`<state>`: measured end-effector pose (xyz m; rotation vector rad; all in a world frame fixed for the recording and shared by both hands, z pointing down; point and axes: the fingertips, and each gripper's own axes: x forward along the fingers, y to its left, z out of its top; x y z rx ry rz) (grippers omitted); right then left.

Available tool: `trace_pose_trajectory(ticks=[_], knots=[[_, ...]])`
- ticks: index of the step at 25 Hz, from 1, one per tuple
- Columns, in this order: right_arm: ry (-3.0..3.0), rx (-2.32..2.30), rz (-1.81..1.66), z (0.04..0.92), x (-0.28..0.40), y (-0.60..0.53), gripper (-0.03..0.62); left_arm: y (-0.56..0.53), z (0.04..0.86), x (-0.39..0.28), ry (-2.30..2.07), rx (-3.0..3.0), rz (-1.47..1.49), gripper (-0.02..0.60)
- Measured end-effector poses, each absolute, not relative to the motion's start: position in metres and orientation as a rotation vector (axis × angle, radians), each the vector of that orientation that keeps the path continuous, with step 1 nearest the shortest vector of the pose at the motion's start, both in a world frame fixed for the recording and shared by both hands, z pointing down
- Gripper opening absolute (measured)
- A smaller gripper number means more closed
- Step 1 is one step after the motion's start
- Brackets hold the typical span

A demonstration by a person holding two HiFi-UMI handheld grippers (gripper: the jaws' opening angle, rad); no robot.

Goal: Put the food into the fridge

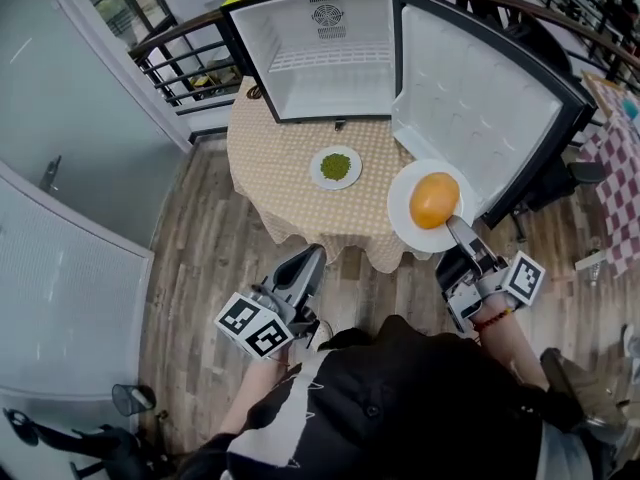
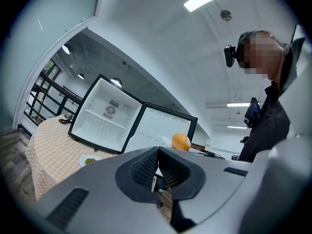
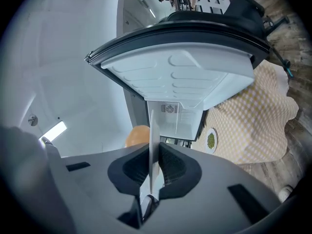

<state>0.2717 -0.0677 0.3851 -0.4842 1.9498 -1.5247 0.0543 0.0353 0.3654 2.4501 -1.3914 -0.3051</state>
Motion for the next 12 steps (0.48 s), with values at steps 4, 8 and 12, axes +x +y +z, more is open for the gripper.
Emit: trace_pose_trajectory(ticks=[4,8,12], knots=[[1.901,-0.542,-1.496,0.391,0.251,-0.081,0.031,0.003,0.375,0.033,-1.293,2.474,-0.27,0.012],[1.839,-0.591,-1.466,0.394,0.221,-0.094,0.031,-0.03,0.369,0.004,-1.181,2.521,-0.249,0.012],[1.809,-0.635,-1.408,0.392,0.193,-0.11,0.031,-0.06,0.36,-0.03,-1.115,2.584,-0.227,0.012]])
